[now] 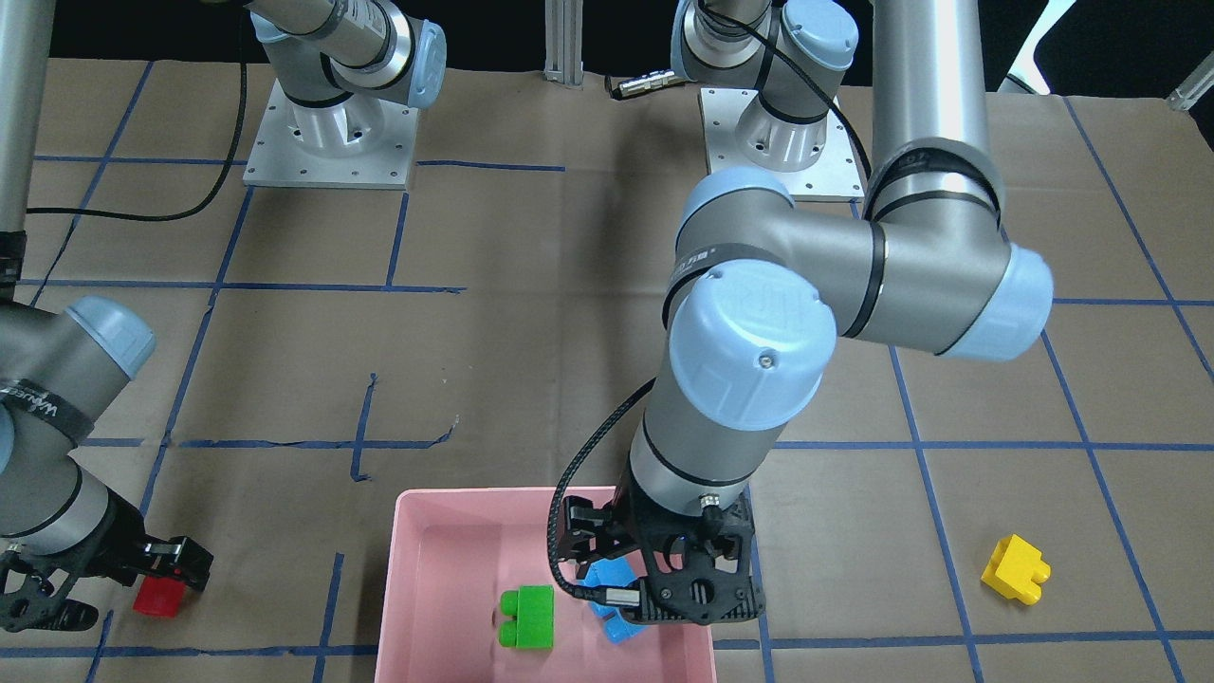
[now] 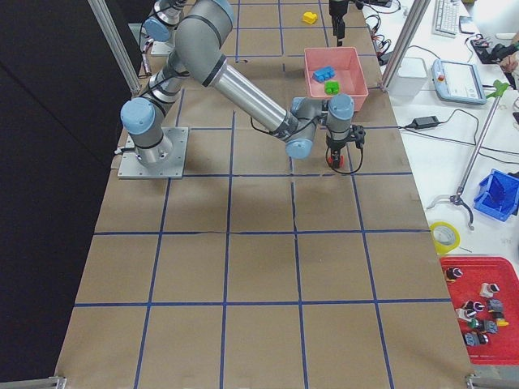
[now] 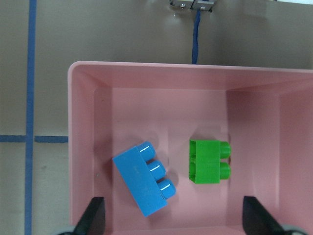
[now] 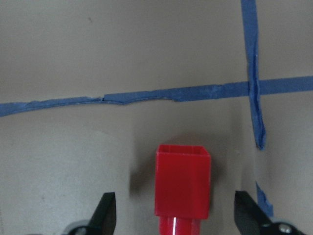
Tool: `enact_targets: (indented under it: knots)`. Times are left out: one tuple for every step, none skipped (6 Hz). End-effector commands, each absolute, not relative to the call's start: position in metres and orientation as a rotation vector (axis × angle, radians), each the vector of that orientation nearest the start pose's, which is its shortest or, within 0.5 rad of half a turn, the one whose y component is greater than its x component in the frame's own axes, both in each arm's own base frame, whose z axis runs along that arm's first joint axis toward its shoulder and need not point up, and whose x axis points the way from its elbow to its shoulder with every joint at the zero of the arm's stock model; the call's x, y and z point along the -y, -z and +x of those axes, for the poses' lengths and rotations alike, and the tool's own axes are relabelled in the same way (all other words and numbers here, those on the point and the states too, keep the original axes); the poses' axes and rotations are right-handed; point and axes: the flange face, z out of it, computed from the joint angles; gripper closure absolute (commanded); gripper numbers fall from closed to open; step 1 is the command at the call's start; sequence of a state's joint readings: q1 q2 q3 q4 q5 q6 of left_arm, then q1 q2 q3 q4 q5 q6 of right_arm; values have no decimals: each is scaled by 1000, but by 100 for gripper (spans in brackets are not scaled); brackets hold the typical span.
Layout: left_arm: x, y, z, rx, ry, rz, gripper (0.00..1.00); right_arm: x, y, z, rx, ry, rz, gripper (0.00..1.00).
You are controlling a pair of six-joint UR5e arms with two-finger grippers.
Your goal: Put all blocks into box
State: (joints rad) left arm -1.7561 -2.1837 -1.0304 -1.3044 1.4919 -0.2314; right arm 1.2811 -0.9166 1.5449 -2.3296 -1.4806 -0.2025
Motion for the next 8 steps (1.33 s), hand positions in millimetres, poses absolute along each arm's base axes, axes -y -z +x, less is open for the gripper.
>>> enact_targets:
  knots:
    - [684,-472,-214,-3235,214,-89,0,698,-179,-64,-3111,206,131,35]
    - [675,-481,-168,-3226,142,-93,1,698,-180,-63,-3114,200,132,58]
    - [674,-475,-118,-3216,105,-24,1,697,-182,-63,-3113,197,136,84]
    - [679,-467,-55,-3213,88,25,1,696,-199,-62,-3116,223,136,91]
    - [681,-464,-8,-3209,78,70,0,687,-235,-59,-3115,214,134,91]
    - [684,-452,44,-3143,32,130,1,677,-275,-55,-3111,241,130,91]
    - [688,-439,85,-3125,16,237,1,669,-306,-45,-3098,269,110,90]
    - [696,-421,113,-3109,-11,452,1,662,-346,-10,-3052,253,44,90]
